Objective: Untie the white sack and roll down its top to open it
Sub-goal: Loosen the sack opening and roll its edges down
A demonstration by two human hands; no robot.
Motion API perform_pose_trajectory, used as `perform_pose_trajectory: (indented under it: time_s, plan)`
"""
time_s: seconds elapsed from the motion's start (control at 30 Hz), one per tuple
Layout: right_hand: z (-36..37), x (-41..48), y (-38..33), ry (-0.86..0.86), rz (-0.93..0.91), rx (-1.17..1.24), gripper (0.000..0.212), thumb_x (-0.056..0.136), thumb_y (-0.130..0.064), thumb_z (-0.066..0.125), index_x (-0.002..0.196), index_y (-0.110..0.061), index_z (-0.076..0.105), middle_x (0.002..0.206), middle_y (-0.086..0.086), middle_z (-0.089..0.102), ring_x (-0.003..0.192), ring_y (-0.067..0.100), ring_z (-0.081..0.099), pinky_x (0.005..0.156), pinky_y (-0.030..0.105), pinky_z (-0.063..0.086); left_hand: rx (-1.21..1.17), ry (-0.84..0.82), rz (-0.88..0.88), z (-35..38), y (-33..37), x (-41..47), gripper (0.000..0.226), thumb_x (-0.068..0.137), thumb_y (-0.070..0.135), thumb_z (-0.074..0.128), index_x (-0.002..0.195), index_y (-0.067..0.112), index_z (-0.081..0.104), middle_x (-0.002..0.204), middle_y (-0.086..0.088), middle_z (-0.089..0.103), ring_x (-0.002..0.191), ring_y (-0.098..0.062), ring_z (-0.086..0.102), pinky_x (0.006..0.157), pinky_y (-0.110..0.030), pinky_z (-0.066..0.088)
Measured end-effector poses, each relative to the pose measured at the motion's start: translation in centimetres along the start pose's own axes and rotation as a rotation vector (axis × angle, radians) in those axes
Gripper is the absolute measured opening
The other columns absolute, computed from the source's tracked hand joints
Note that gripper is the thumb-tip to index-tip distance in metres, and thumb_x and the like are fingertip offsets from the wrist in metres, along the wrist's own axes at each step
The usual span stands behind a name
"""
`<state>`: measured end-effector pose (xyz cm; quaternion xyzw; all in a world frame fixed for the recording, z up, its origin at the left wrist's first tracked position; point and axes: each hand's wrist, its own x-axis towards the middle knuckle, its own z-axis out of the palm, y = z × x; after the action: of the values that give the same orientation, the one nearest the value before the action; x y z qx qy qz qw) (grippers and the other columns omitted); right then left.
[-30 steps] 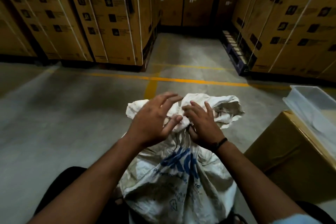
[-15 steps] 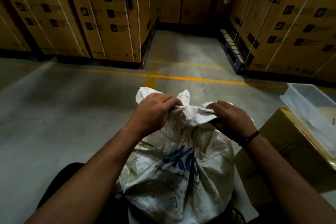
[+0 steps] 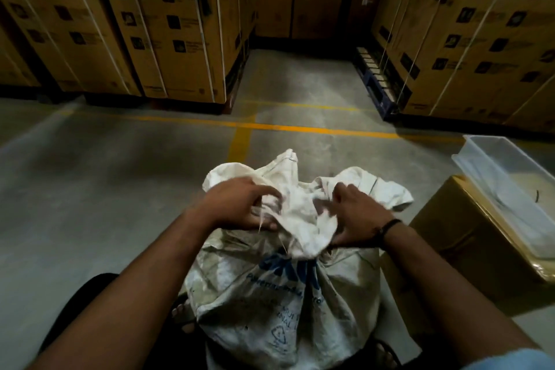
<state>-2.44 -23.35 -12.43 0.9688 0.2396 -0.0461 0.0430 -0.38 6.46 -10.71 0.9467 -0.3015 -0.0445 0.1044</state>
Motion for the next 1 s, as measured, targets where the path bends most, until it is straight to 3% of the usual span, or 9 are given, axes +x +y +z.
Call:
perform_pose_trajectory:
  time_s: [0.07,0.17,0.3,0.43,0.53,0.63,0.73,0.87,1.0]
  plan:
    - [2.2,0.4,-1.7,-0.043,-0.099,-0.181,0.083,0.062,-0.079,0.061,0.132,-0.038,0.048,0.145,0.012,0.033,0.132,0.035,0.026,0.109,0.049,0.025,0.030,-0.052,0.042,1.7,0.9,0.0,0.066,0.073,0.084,0.060,0.128,0.048,0.057,0.096,0.014,0.059,0.095,-0.012,0.060,0.077,-0.028,0.047]
    - [4.0,0.8,-2.7,-0.063,-0.180,-0.152,0.080,0.070,-0.069,0.061,0.136,-0.028,0.044,0.163,0.013,0.003,0.149,0.037,-0.003,0.116,0.054,0.010,0.188,0.171,0.218,4.5,2.3,0.5,0.056,0.085,0.080,0.047,0.121,0.038,0.058,0.139,0.007,0.050,0.126,-0.022,0.046,0.105,-0.038,0.041]
    - [3.8,0.5,-3.5,-0.053,-0.237,-0.037,0.062,0.069,-0.068,0.062,0.117,-0.031,0.050,0.151,0.013,0.031,0.126,0.037,0.043,0.099,0.046,0.032,0.065,0.034,0.207,5.0,3.5,1.0,0.082,0.087,0.075,0.048,0.151,0.029,0.029,0.153,0.000,0.046,0.139,-0.025,0.043,0.115,-0.040,0.033]
    - [3.9,-1.0,-4.9,-0.116,-0.172,0.050,0.080,0.074,-0.064,0.065,0.133,-0.021,0.033,0.129,0.006,0.056,0.106,0.034,0.058,0.093,0.039,0.032,0.052,-0.311,-0.217,4.2,2.4,1.1,0.091,0.082,0.091,0.023,0.153,0.037,0.037,0.155,-0.006,0.046,0.138,-0.031,0.043,0.114,-0.045,0.026]
    - [5.3,-2.0,-2.5,-0.322,0.058,-0.046,0.112,0.072,-0.061,0.070,0.149,-0.009,0.007,0.134,0.012,0.056,0.126,0.033,0.049,0.111,0.048,0.020,-0.005,-0.430,-0.759,3.4,-0.9,-0.4,0.106,0.078,0.093,0.018,0.159,0.025,0.025,0.166,-0.010,0.020,0.151,-0.032,0.023,0.120,-0.045,0.016]
    - [6.0,-2.8,0.6,-0.447,0.214,-0.033,0.125,0.070,-0.064,0.070,0.152,-0.008,-0.006,0.146,0.012,0.047,0.139,0.027,0.038,0.116,0.055,0.006,0.292,-0.387,-0.966,2.1,-4.0,-2.7,0.079,0.091,0.078,0.028,0.153,0.030,0.039,0.164,-0.013,0.026,0.149,-0.035,0.018,0.113,-0.047,0.017]
    - [5.5,-2.4,-1.2,-0.466,0.121,-0.137,0.125,0.068,-0.068,0.070,0.155,-0.016,-0.003,0.148,0.012,0.044,0.142,0.032,0.029,0.115,0.059,0.005,0.402,-0.150,-0.709,3.3,-3.8,-1.6,0.055,0.091,0.059,0.047,0.137,0.030,0.055,0.148,-0.006,0.048,0.132,-0.032,0.036,0.104,-0.045,0.029]
    - [6.3,-1.3,-6.8,-0.185,-0.257,-0.191,0.090,0.063,-0.060,0.074,0.140,-0.026,0.041,0.141,0.015,0.047,0.136,0.040,0.036,0.112,0.063,0.022,0.030,0.192,0.244,5.0,0.3,0.8,0.042,0.080,0.020,0.051,0.116,0.025,0.071,0.137,0.001,0.063,0.130,-0.023,0.046,0.115,-0.031,0.028]
    - [8.4,-1.3,-9.5,-0.229,-0.386,-0.126,0.083,0.061,-0.065,0.064,0.133,-0.030,0.045,0.135,0.014,0.054,0.126,0.044,0.048,0.106,0.059,0.036,-0.073,0.144,0.235,6.0,2.8,2.0,0.032,0.080,0.051,0.052,0.088,0.028,0.073,0.111,0.005,0.063,0.116,-0.023,0.055,0.109,-0.048,0.036]
